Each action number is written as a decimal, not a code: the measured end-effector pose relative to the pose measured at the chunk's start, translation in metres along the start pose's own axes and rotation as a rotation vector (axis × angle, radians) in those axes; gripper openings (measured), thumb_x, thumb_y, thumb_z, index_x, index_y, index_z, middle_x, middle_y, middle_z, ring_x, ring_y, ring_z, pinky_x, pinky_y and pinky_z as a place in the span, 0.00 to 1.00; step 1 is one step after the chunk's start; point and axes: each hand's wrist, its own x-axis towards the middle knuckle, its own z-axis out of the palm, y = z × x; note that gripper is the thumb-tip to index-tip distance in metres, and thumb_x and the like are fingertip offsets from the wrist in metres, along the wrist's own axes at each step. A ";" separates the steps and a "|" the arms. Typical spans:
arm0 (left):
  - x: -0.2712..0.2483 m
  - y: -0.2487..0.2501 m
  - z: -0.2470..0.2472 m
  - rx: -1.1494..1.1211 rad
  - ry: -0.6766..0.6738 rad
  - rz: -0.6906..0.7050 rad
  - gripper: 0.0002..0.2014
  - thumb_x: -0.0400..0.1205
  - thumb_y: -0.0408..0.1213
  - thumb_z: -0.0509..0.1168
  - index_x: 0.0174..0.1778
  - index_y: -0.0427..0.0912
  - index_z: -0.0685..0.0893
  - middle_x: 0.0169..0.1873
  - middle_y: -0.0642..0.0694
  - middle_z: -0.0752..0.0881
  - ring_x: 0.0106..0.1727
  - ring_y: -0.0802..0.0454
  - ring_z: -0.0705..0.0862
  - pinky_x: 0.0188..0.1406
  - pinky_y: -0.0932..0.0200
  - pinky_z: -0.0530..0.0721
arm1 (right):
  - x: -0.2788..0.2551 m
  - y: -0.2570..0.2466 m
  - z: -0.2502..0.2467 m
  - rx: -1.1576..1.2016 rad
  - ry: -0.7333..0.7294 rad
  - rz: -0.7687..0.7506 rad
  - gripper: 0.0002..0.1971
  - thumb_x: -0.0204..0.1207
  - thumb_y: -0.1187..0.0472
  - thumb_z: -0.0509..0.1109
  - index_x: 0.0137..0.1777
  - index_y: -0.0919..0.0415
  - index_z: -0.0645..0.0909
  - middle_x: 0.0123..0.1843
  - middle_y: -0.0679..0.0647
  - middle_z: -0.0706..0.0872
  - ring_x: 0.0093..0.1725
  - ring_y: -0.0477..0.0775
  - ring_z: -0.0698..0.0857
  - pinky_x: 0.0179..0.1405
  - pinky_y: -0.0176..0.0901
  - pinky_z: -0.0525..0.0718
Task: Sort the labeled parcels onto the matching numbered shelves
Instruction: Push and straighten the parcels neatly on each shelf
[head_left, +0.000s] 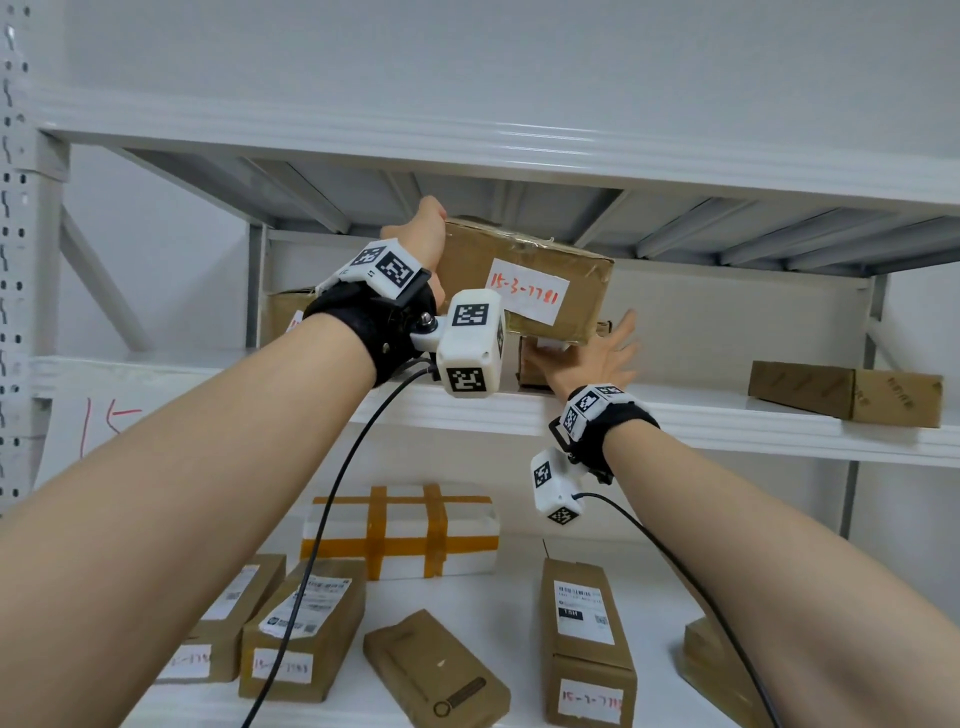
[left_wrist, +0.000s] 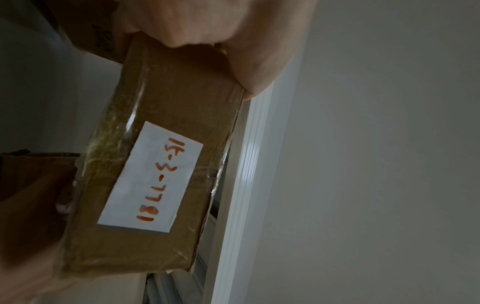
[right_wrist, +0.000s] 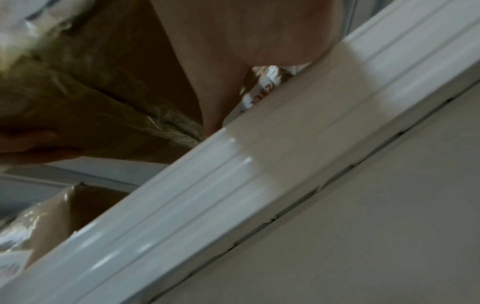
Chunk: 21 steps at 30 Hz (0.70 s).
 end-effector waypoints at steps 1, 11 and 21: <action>0.000 0.001 -0.003 0.014 0.007 0.013 0.33 0.71 0.54 0.63 0.69 0.40 0.76 0.59 0.41 0.83 0.57 0.41 0.84 0.54 0.48 0.84 | 0.001 -0.001 0.003 -0.048 0.000 -0.019 0.47 0.64 0.31 0.77 0.82 0.42 0.63 0.90 0.61 0.43 0.86 0.79 0.50 0.79 0.78 0.59; 0.025 -0.002 -0.018 -0.034 0.072 0.047 0.19 0.76 0.50 0.63 0.55 0.41 0.75 0.56 0.39 0.84 0.57 0.40 0.86 0.62 0.40 0.85 | 0.009 -0.014 0.016 -0.206 0.005 0.000 0.59 0.61 0.27 0.79 0.81 0.63 0.60 0.91 0.62 0.42 0.86 0.81 0.50 0.78 0.80 0.62; 0.010 -0.024 0.005 -0.037 -0.005 -0.047 0.28 0.83 0.48 0.61 0.75 0.36 0.71 0.71 0.35 0.77 0.69 0.35 0.77 0.70 0.45 0.75 | 0.033 0.047 -0.018 -0.144 0.172 0.082 0.45 0.62 0.41 0.86 0.71 0.62 0.69 0.87 0.65 0.55 0.76 0.76 0.67 0.70 0.71 0.72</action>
